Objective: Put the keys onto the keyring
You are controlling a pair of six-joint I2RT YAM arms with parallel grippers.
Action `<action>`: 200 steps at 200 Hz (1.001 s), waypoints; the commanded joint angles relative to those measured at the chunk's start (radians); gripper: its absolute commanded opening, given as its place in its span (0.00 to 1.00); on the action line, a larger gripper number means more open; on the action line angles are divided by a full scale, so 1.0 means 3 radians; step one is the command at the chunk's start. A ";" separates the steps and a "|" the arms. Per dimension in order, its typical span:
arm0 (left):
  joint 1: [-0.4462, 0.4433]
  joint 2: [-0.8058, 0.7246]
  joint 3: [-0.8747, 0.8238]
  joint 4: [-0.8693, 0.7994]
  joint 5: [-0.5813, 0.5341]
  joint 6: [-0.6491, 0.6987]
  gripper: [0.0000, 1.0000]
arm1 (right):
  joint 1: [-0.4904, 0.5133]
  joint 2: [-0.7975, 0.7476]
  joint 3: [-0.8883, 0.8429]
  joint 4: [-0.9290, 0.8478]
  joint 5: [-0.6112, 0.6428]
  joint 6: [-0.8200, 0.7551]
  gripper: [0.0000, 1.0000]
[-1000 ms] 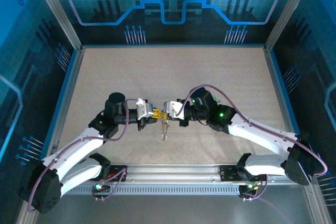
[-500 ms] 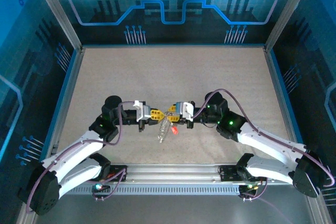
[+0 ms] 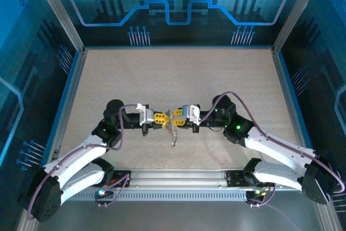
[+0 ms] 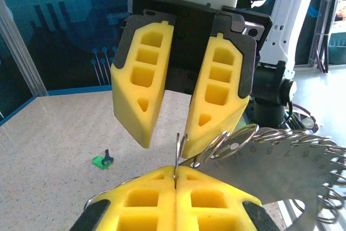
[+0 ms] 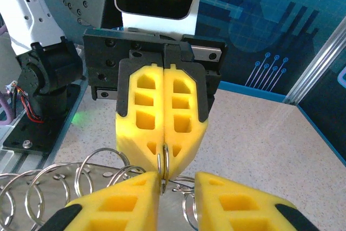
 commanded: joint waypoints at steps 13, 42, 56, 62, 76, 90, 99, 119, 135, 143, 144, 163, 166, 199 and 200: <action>-0.0028 -0.0005 -0.0017 0.0286 0.0158 -0.0067 0.00 | -0.0022 0.0074 0.0030 0.0142 -0.0035 0.0082 0.27; -0.0029 0.0000 -0.0032 0.0347 0.0162 -0.0097 0.00 | -0.0010 0.0097 0.0076 0.0076 -0.0048 0.0053 0.19; -0.0030 0.0008 -0.0024 0.0344 0.0162 -0.0096 0.00 | -0.0003 0.0095 0.0082 0.0086 -0.0046 0.0059 0.15; -0.0027 0.0008 -0.0022 0.0338 0.0162 -0.0103 0.00 | 0.0001 0.0095 0.0082 0.0101 -0.0042 0.0068 0.15; -0.0030 0.0017 -0.0020 0.0309 0.0171 -0.0101 0.00 | 0.0017 0.0089 0.0096 0.0110 -0.0050 0.0062 0.13; -0.0029 0.0021 -0.0006 0.0253 0.0177 -0.0064 0.00 | 0.0032 0.0072 0.0102 0.0106 -0.0055 0.0044 0.13; -0.0030 0.0018 0.0007 0.0206 0.0176 -0.0034 0.00 | 0.0043 0.0064 0.0097 0.0116 -0.0053 0.0039 0.15; -0.0029 0.0021 0.0015 0.0169 0.0177 -0.0027 0.00 | 0.0051 0.0072 0.0110 0.0114 -0.0051 0.0041 0.17; -0.0027 0.0025 0.0025 0.0145 0.0182 -0.0007 0.00 | 0.0058 0.0074 0.0115 0.0105 -0.0053 0.0025 0.17; -0.0029 0.0021 0.0033 0.0119 0.0180 0.0005 0.00 | 0.0063 0.0078 0.0118 0.0102 -0.0047 0.0022 0.17; -0.0030 0.0021 0.0036 0.0116 0.0179 0.0007 0.00 | 0.0064 0.0079 0.0117 0.0101 -0.0046 0.0020 0.17; -0.0030 0.0011 0.0035 0.0078 0.0167 0.0016 0.00 | 0.0088 0.0099 0.0125 0.0113 -0.0046 0.0030 0.17; -0.0028 0.0006 0.0034 0.0074 0.0166 0.0017 0.00 | 0.0094 0.0100 0.0127 0.0111 -0.0046 0.0029 0.17; -0.0029 0.0017 0.0056 0.0028 0.0164 0.0041 0.00 | 0.0123 0.0120 0.0137 0.0067 -0.0011 -0.0008 0.02; -0.0029 0.0016 0.0055 0.0024 0.0163 0.0040 0.00 | 0.0124 0.0120 0.0135 0.0064 -0.0011 -0.0005 0.02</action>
